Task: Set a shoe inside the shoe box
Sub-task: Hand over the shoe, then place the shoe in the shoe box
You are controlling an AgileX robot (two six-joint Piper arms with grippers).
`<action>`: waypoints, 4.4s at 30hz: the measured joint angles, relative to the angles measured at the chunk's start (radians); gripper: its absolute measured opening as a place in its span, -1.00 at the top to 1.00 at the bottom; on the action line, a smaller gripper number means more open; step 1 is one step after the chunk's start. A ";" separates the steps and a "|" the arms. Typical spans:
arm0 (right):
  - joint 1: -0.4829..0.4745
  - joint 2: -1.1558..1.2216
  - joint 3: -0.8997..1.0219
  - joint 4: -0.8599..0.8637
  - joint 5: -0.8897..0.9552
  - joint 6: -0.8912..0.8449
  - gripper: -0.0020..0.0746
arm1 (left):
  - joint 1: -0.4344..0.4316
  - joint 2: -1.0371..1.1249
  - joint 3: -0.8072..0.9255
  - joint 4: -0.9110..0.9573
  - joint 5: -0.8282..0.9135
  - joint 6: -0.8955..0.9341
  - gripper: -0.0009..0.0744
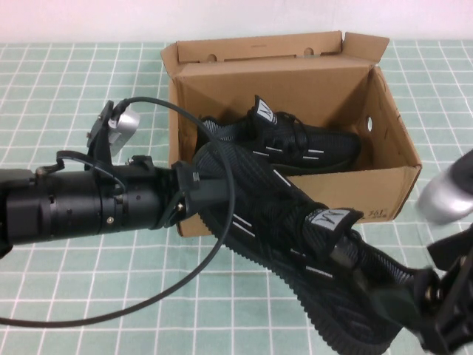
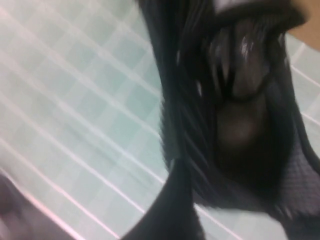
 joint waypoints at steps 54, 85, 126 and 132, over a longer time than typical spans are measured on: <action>-0.013 0.257 0.237 -0.034 -0.956 0.750 -0.06 | 0.002 0.000 0.000 -0.039 0.068 0.099 0.62; -0.013 0.059 0.237 -0.694 -0.712 0.750 0.97 | 0.277 -0.007 0.000 0.061 0.377 -0.093 -0.80; -0.565 0.542 -0.429 0.973 0.001 -1.354 0.97 | 0.395 -0.819 0.000 0.958 0.239 -0.561 0.97; -0.608 0.691 -0.492 1.185 0.118 -1.507 0.97 | 0.395 -0.862 0.000 1.067 0.302 -0.643 0.97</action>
